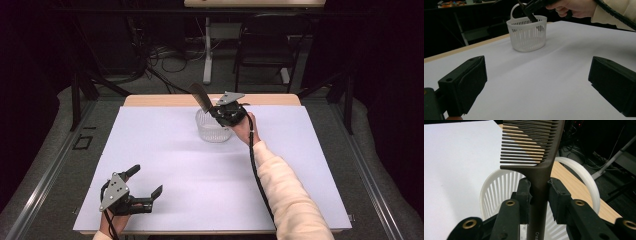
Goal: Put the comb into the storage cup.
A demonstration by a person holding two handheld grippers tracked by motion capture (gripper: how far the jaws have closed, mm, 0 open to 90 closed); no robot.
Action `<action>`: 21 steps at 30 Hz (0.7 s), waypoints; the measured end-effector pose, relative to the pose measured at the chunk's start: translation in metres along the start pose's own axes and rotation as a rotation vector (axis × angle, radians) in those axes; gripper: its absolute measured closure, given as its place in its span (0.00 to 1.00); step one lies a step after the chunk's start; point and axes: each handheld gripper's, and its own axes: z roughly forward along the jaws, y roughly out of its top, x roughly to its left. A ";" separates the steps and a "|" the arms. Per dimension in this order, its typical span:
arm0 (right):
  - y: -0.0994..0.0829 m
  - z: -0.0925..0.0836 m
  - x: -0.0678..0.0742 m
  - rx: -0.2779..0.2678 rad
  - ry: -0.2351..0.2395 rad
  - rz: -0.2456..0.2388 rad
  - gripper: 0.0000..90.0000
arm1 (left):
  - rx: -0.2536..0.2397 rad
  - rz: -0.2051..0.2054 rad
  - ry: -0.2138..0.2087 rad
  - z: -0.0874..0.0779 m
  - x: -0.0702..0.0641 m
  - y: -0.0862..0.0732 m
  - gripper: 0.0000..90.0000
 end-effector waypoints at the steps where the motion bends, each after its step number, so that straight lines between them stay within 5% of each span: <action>1: 0.000 0.000 0.000 -0.002 -0.001 0.000 0.80 | -0.001 -0.001 0.000 0.000 0.000 0.000 0.02; 21: -0.002 0.001 -0.002 0.017 0.003 0.003 0.80 | -0.001 -0.002 0.001 0.000 0.000 0.000 0.02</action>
